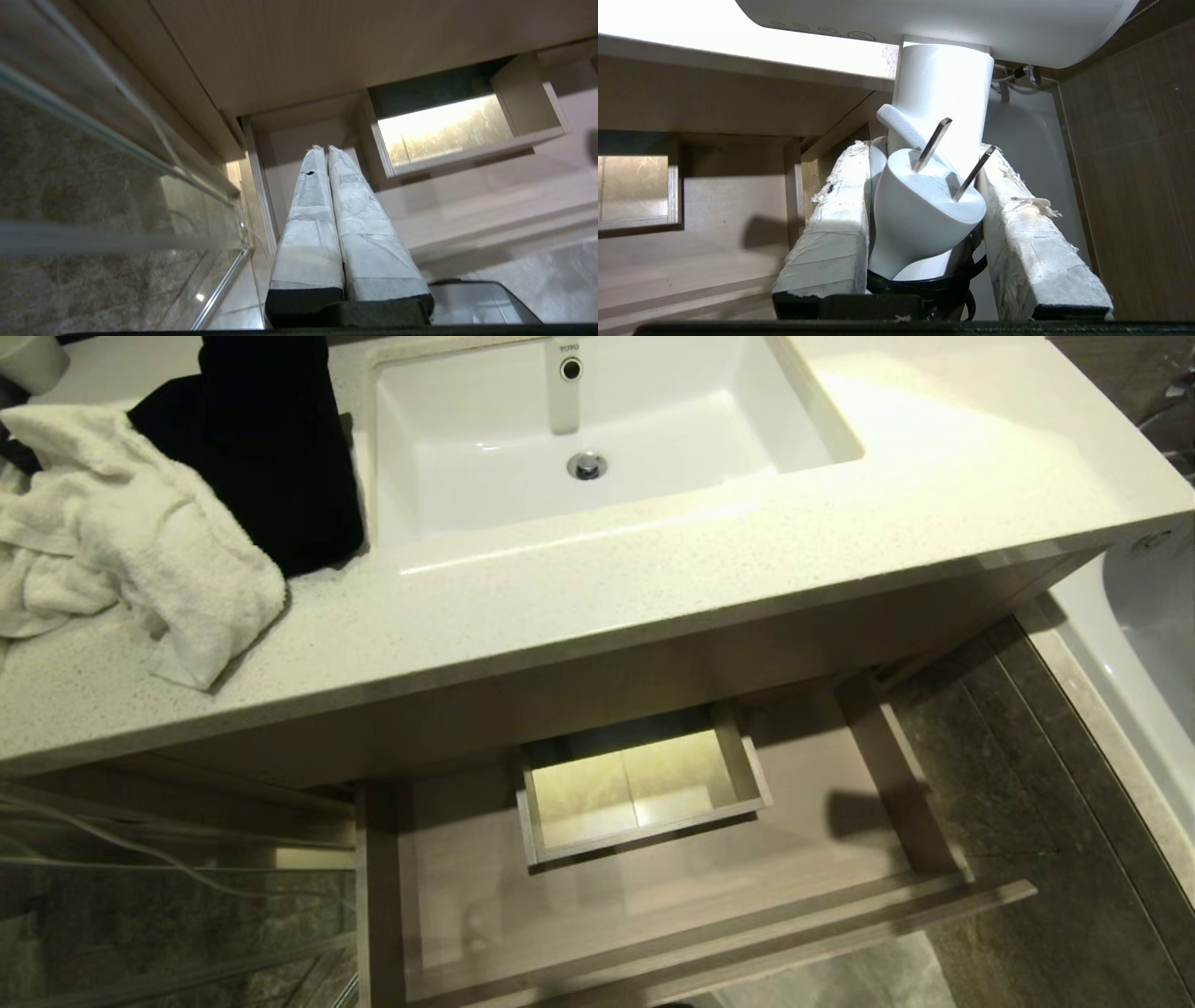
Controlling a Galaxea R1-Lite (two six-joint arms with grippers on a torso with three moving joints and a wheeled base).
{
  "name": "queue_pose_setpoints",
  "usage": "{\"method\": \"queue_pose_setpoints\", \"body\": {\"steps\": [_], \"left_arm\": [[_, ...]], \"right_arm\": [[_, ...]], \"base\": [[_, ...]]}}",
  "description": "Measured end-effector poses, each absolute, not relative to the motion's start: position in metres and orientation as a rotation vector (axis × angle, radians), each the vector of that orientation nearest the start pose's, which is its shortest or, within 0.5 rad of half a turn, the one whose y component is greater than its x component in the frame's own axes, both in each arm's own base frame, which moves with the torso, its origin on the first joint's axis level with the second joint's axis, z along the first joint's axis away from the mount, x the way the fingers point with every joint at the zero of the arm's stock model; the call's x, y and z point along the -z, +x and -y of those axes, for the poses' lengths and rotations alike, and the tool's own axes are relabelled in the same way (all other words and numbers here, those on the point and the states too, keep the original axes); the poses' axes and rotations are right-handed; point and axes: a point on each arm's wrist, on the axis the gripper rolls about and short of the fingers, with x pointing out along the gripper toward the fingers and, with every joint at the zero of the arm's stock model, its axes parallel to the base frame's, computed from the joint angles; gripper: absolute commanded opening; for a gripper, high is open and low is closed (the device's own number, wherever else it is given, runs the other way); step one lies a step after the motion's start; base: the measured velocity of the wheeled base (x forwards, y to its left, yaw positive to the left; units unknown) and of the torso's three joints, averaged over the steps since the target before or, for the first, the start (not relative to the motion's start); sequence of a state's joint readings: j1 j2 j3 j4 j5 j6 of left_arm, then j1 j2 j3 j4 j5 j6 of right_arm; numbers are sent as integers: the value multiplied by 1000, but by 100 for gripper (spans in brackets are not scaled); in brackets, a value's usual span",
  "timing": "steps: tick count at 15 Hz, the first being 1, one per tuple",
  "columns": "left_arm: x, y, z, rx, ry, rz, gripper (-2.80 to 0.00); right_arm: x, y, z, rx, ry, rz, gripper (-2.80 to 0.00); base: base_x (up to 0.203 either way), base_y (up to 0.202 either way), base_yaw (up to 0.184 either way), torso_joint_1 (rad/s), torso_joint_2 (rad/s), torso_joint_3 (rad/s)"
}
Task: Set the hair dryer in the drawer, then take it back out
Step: Place it on the countertop
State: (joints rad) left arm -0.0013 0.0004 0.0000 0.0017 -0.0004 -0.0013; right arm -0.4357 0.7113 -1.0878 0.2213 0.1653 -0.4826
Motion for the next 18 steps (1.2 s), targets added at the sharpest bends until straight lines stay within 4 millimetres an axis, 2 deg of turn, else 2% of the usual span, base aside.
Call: {"method": "queue_pose_setpoints", "body": {"steps": [4, 8, 10, 12, 15, 18], "left_arm": [[-75, -23, 0, 2, -1, -2, -280], [-75, -23, 0, 2, -1, -2, -280], [-75, -23, 0, 2, -1, -2, -280], [-75, -23, 0, 2, -1, -2, -280], [-75, -23, 0, 2, 0, -2, -280], [-75, -23, 0, 2, -1, -2, -280]], "right_arm": [[-354, 19, 5, 295, -521, 70, -280], [-374, 44, 16, 281, -514, 49, -280], [-389, 64, 24, 253, -507, 49, -280], [-396, 91, 29, 124, -485, 19, -280], [-398, 132, 34, -158, -474, 2, -280], [-398, 173, 44, -337, -509, 8, -280]], "base": [[0, 0, 0, 335, -144, 196], [0, 0, 0, 163, -79, 78], [0, 0, 0, 13, -11, 9], [0, 0, 0, 0, 0, 0], [0, 0, 0, 0, 0, 0], [0, 0, 0, 0, 0, 0]]}}
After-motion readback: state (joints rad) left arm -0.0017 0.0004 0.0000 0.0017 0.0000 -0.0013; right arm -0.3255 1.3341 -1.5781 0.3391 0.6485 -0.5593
